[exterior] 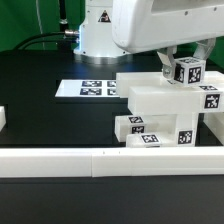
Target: Assemble chair
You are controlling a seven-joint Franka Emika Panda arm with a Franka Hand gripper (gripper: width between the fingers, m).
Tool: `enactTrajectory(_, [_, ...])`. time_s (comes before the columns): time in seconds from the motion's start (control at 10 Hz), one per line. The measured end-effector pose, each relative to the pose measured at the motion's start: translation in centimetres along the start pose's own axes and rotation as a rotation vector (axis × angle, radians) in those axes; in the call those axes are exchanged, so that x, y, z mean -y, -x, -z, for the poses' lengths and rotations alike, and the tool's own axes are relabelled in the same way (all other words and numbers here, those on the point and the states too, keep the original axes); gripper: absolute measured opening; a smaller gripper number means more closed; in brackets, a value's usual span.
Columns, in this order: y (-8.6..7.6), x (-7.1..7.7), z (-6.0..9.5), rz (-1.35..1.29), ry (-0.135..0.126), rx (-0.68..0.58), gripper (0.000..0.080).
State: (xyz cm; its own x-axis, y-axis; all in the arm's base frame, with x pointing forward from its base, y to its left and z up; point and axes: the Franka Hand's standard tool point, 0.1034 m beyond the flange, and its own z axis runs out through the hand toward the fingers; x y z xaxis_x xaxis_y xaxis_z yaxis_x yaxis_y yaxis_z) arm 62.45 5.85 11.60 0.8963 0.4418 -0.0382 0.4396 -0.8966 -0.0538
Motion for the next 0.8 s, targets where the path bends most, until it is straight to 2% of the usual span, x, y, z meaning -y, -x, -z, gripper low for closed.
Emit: enactTrajectory(0.8, [-0.06, -0.16, 0.02, -0.087, 0.003, -0.007, 0.0284])
